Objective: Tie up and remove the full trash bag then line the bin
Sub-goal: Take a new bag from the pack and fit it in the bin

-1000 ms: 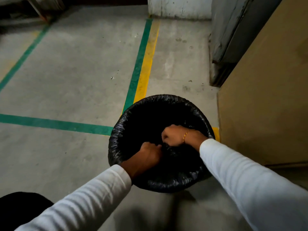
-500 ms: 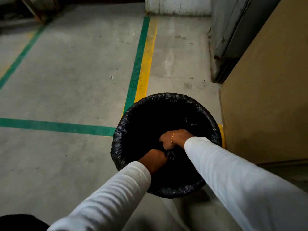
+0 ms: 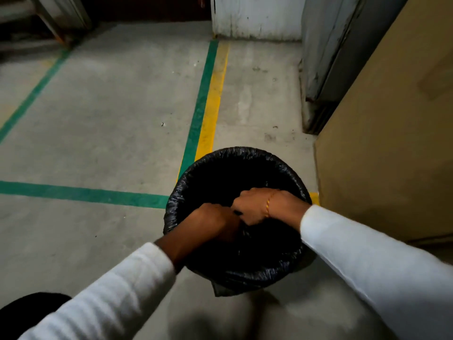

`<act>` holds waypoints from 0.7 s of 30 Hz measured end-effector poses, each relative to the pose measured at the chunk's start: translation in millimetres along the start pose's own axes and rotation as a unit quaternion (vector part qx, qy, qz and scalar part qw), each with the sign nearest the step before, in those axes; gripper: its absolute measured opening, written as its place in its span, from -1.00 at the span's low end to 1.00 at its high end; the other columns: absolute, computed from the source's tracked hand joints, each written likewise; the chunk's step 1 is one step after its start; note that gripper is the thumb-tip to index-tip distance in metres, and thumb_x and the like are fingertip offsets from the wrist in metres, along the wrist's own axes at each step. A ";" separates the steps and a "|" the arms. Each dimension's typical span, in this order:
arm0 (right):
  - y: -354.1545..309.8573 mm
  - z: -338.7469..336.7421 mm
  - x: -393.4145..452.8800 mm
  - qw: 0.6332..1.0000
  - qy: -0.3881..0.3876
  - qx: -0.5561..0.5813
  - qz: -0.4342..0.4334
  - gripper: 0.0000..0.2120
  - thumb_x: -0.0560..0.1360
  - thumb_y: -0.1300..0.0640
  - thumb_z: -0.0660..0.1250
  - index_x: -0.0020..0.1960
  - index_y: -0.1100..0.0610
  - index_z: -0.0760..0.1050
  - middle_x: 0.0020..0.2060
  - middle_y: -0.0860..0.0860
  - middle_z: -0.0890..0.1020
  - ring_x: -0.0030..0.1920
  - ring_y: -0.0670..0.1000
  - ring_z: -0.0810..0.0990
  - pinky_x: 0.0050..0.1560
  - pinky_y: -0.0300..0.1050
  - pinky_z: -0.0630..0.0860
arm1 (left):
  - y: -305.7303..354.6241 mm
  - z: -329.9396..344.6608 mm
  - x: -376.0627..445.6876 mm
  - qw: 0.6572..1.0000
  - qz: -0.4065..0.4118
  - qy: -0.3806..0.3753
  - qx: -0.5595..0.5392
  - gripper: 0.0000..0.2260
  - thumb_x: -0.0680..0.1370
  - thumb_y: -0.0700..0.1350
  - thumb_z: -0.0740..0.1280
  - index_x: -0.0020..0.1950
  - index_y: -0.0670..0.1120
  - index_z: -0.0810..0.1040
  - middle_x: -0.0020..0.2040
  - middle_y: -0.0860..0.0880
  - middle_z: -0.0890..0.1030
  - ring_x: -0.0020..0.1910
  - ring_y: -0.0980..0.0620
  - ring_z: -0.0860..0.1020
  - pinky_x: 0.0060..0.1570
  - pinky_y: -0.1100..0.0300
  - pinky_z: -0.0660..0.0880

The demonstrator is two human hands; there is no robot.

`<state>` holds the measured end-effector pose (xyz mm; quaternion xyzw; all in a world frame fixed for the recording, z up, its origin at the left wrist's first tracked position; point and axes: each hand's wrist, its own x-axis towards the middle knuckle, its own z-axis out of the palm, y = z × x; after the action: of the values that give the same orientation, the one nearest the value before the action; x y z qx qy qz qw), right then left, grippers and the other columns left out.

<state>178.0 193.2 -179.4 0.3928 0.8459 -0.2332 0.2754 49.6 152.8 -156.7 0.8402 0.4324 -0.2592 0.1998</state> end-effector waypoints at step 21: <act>61.9 66.8 -64.2 0.533 0.329 0.769 0.127 -0.42 0.49 -0.44 0.01 0.20 -0.11 0.57 0.19 -0.05 0.63 0.20 -0.03 0.58 0.27 -0.04 0.45 | -54.0 61.0 -22.6 0.370 -0.109 0.164 -0.908 -0.40 0.57 0.32 0.00 0.25 -0.08 0.56 0.20 -0.19 0.63 0.18 -0.14 0.59 0.10 0.02 0.52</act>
<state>280.6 154.1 -198.1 0.6055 0.3125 -0.6106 -0.4036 -22.4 134.1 -196.9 0.1248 0.5194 0.4126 0.7379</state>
